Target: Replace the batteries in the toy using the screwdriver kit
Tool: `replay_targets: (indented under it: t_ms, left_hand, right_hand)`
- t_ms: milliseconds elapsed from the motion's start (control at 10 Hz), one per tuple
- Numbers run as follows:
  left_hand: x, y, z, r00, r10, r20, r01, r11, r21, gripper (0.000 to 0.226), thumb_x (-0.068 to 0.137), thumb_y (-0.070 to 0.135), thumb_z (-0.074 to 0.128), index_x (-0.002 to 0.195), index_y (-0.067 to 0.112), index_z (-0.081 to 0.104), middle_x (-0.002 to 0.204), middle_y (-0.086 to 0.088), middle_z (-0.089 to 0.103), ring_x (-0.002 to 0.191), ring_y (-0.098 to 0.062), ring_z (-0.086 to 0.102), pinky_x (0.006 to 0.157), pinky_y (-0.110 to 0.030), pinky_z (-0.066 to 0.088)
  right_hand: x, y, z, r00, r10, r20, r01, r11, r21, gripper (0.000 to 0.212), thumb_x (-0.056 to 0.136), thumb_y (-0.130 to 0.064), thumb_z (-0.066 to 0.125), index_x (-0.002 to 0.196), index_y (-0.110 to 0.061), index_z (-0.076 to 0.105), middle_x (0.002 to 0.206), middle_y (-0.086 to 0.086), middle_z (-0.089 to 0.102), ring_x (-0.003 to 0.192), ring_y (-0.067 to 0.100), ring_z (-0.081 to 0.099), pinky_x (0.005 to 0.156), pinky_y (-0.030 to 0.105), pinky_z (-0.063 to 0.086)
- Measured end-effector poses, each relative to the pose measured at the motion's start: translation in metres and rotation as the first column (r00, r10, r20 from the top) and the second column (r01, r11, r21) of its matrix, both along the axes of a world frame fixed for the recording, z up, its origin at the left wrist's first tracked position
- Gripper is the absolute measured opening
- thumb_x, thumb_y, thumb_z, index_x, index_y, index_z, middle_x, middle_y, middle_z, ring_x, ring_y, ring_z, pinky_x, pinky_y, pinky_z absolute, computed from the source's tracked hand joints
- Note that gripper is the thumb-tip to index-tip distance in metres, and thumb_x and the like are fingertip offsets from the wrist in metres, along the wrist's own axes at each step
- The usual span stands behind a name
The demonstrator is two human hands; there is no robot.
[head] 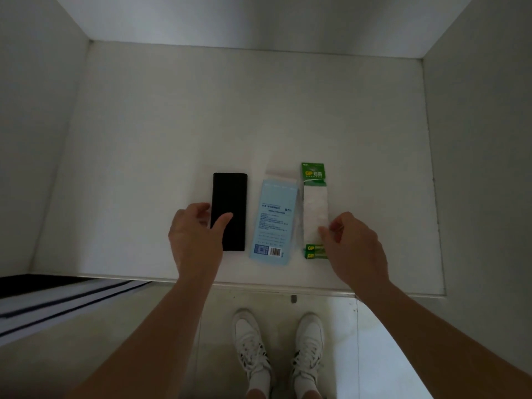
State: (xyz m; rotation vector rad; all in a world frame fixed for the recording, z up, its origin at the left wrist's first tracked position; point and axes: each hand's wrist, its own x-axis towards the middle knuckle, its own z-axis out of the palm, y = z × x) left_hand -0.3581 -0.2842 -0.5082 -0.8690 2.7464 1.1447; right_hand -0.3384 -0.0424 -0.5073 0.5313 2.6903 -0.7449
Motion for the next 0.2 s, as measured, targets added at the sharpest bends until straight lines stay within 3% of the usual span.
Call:
replay_targets:
  t_ms: [100,200]
  left_hand:
    - [0.008,-0.001,0.002,0.998,-0.064,-0.023,0.062,0.996,-0.056,0.047,0.085,0.037,0.076,0.123,0.013,0.063,0.106,0.0,0.061,0.093,-0.014,0.056,0.08,-0.024,0.038]
    - [0.021,-0.003,0.005,0.993,-0.117,-0.029,0.113,0.987,-0.112,0.05,0.086,0.039,0.074,0.128,0.016,0.061,0.119,-0.004,0.062,0.105,-0.021,0.057,0.085,-0.036,0.048]
  right_hand:
    - [0.002,0.004,0.001,0.999,0.048,0.008,-0.048,0.998,0.028,0.023,0.095,-0.043,0.058,0.091,-0.02,0.056,0.084,-0.003,0.059,0.072,0.017,0.055,0.058,0.029,0.037]
    - [0.002,0.008,0.005,0.994,0.108,0.006,-0.108,0.991,0.081,0.025,0.096,-0.044,0.055,0.094,-0.02,0.056,0.087,-0.002,0.059,0.073,0.019,0.053,0.061,0.03,0.038]
